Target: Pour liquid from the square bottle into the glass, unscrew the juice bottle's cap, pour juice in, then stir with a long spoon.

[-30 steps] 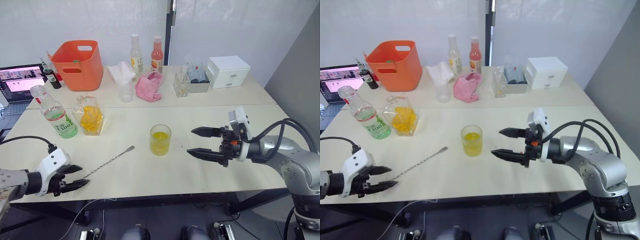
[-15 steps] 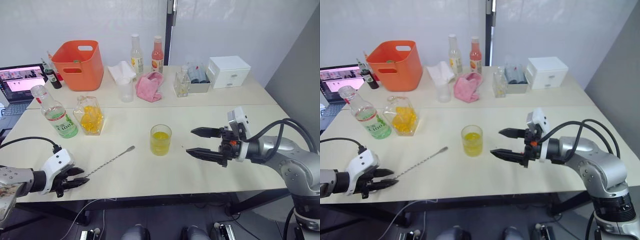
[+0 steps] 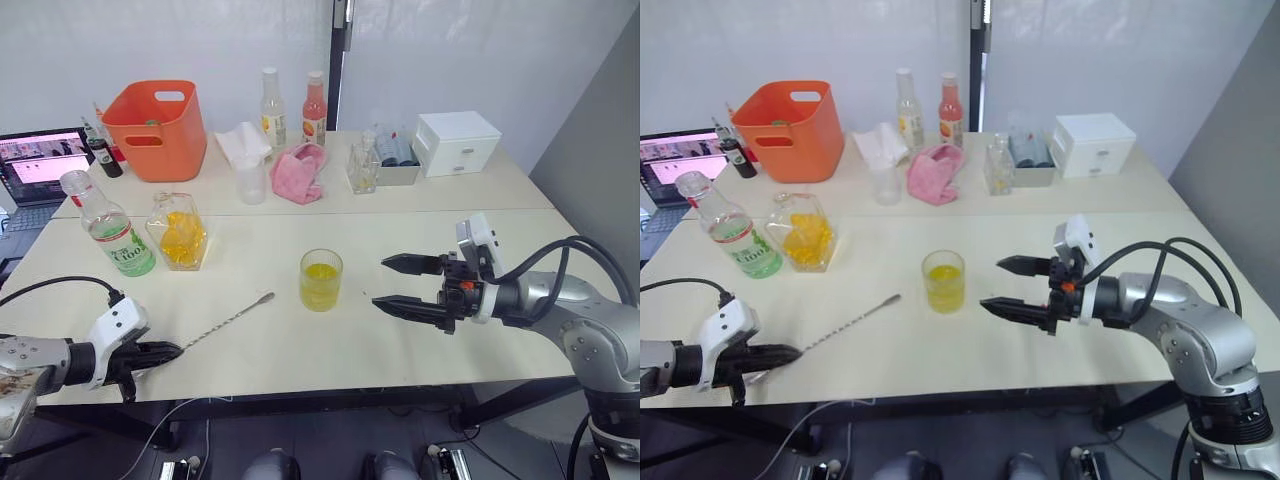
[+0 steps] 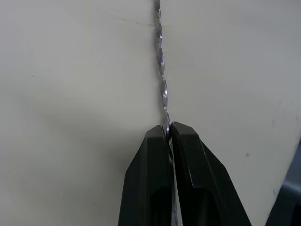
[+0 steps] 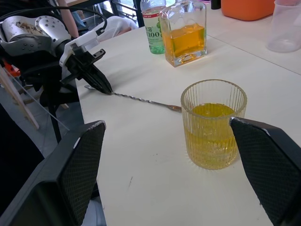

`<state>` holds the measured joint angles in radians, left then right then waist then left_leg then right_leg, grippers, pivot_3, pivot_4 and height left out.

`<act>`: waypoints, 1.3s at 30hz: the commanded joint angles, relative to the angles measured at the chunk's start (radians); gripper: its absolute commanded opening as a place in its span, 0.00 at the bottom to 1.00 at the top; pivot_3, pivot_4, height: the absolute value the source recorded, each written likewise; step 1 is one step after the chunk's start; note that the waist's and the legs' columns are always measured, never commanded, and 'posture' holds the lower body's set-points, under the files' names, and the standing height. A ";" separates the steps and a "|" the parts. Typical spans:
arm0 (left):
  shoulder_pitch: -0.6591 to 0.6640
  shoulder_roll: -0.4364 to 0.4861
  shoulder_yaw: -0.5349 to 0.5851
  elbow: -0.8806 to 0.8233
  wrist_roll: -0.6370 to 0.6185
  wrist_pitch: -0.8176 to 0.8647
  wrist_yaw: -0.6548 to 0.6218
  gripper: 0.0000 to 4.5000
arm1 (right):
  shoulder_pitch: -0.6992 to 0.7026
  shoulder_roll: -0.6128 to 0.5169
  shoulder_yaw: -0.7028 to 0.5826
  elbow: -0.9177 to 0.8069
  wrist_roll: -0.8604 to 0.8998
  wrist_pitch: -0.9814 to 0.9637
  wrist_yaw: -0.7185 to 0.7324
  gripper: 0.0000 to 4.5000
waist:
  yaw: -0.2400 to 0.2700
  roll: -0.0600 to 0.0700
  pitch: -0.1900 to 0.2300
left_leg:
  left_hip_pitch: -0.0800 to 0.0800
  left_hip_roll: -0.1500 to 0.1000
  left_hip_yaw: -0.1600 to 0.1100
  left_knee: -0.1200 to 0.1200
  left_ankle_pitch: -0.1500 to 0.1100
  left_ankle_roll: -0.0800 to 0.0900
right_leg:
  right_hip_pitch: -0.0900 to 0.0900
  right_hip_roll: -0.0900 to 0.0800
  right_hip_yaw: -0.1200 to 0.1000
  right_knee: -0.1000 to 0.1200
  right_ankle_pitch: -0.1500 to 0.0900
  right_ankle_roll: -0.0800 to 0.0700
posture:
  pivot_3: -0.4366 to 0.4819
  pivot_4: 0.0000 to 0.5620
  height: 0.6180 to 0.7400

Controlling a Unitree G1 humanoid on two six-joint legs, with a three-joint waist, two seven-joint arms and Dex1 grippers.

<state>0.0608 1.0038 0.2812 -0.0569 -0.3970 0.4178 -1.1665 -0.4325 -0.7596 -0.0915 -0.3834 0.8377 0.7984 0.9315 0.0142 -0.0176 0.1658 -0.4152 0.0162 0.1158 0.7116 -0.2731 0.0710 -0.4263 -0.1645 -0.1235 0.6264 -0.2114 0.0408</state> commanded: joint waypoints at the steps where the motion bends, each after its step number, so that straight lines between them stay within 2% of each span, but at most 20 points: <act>1: -0.038 -0.007 0.096 -0.012 -0.068 0.014 0.010 0.01 | -0.009 -0.013 -0.028 -0.014 0.002 -0.009 -0.001 1.00 | 0.000 0.000 0.000 | 0.000 0.000 0.000 0.000 0.000 0.000 | 0.000 0.000 0.000 0.000 0.000 0.000 | 0.48 0.27 0.78; 5: -0.088 -0.042 0.161 -0.102 -0.201 0.144 0.061 0.01 | -0.016 -0.010 -0.031 -0.002 -0.001 -0.009 -0.008 1.00 | 0.000 0.000 0.000 | 0.000 0.000 0.000 0.000 0.000 0.000 | 0.000 0.000 0.000 0.000 0.000 0.000 | 0.48 0.27 0.78; 12: -0.142 -0.092 0.202 -0.226 -0.359 0.308 0.172 0.01 | -0.053 0.009 -0.027 0.024 0.005 -0.007 -0.032 1.00 | -0.003 0.000 0.000 | 0.000 0.000 0.000 0.000 0.001 0.000 | 0.001 0.001 0.000 0.000 0.000 0.000 | 0.48 0.27 0.78; 23: -0.218 -0.144 0.244 -0.307 -0.574 0.443 0.302 0.01 | -0.152 0.116 -0.064 0.024 0.134 0.064 -0.149 1.00 | -0.002 0.000 0.000 | 0.000 0.000 0.000 0.000 0.001 -0.001 | 0.001 0.001 0.000 0.000 0.000 0.000 | 0.48 0.27 0.78; 27: -0.276 -0.151 0.239 -0.333 -0.664 0.486 0.366 0.01 | -0.216 0.216 -0.060 0.039 0.229 0.120 -0.261 1.00 | -0.004 0.000 0.000 | 0.001 0.000 0.000 0.001 0.001 -0.001 | 0.002 0.001 0.000 0.000 0.000 0.000 | 0.48 0.27 0.78; 35: -0.382 -0.202 0.194 -0.388 -0.855 0.540 0.513 0.01 | -0.343 0.503 -0.040 0.111 0.375 0.190 -0.562 1.00 | -0.006 0.000 0.000 | 0.001 0.000 -0.001 0.000 0.002 -0.002 | 0.002 0.003 0.000 0.005 0.000 0.000 | 0.48 0.27 0.78; 39: -0.403 -0.216 0.177 -0.403 -0.901 0.539 0.564 0.01 | -0.370 0.581 -0.069 0.133 0.444 0.172 -0.653 1.00 | -0.007 0.000 0.000 | 0.001 -0.001 0.000 0.000 0.002 -0.002 | 0.003 0.004 0.000 0.005 0.000 0.000 | 0.48 0.27 0.78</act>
<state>-0.3229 0.7859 0.4485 -0.4234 -1.2634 0.9644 -0.6203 -0.7807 -0.1885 -0.1233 -0.2416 1.2335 0.9920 0.3131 0.0072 -0.0178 0.1657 -0.4143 0.0156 0.1153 0.7118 -0.2708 0.0685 -0.4239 -0.1603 -0.1233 0.6312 -0.2111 0.0409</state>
